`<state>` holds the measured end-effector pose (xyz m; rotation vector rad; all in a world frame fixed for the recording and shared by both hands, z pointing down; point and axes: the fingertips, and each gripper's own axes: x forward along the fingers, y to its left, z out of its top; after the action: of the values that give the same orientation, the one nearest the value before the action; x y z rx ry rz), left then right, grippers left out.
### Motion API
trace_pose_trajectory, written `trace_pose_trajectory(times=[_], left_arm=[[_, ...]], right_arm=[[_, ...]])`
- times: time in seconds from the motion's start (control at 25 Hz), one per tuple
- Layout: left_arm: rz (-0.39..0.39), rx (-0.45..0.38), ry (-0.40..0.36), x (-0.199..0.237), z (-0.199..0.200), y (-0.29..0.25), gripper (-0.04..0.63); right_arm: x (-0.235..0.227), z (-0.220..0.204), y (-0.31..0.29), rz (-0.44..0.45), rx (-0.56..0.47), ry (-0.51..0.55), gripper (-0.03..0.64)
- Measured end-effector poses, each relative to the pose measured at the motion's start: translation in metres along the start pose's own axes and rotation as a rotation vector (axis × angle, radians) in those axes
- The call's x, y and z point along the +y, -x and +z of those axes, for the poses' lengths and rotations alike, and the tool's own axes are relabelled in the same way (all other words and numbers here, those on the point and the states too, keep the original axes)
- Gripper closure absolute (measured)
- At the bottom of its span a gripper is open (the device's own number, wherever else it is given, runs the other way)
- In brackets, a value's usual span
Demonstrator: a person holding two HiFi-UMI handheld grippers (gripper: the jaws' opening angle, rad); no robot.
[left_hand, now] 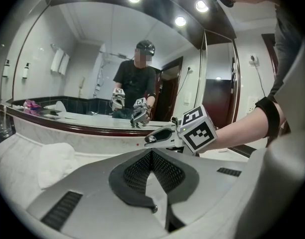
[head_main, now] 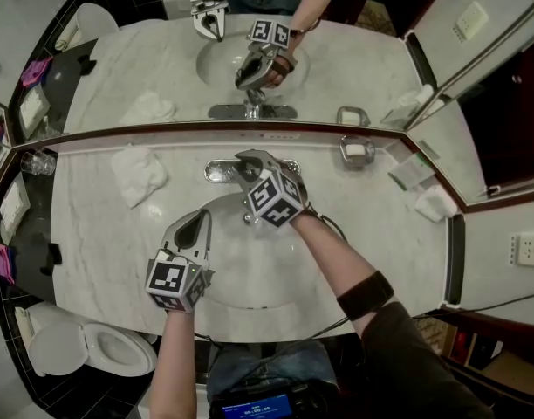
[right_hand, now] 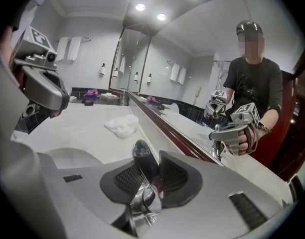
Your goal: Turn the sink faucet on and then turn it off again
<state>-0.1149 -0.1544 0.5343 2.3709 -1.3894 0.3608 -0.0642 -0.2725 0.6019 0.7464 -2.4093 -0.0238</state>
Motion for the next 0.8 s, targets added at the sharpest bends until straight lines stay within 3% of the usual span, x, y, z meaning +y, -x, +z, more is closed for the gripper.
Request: trace_pose_trajectory(times=[0.24, 0.48, 0.68, 0.8], left_arm=[[-0.001, -0.009, -0.008, -0.004, 0.004, 0.002, 0.595], [0.004, -0.021, -0.008, -0.004, 0.002, 0.01, 0.595], [-0.006, -0.007, -0.013, -0.012, 0.004, 0.018, 0.595], [-0.011, -0.014, -0.031, -0.017, 0.012, 0.025, 0.595]], right_arm=[[-0.004, -0.001, 0.001, 0.012, -0.019, -0.076, 0.512], [-0.001, -0.003, 0.001, -0.013, 0.026, 0.042, 0.506], [0.002, -0.001, 0.01, -0.084, 0.086, 0.232, 0.493], [0.009, 0.009, 0.024, -0.093, 0.079, 0.267, 0.489]])
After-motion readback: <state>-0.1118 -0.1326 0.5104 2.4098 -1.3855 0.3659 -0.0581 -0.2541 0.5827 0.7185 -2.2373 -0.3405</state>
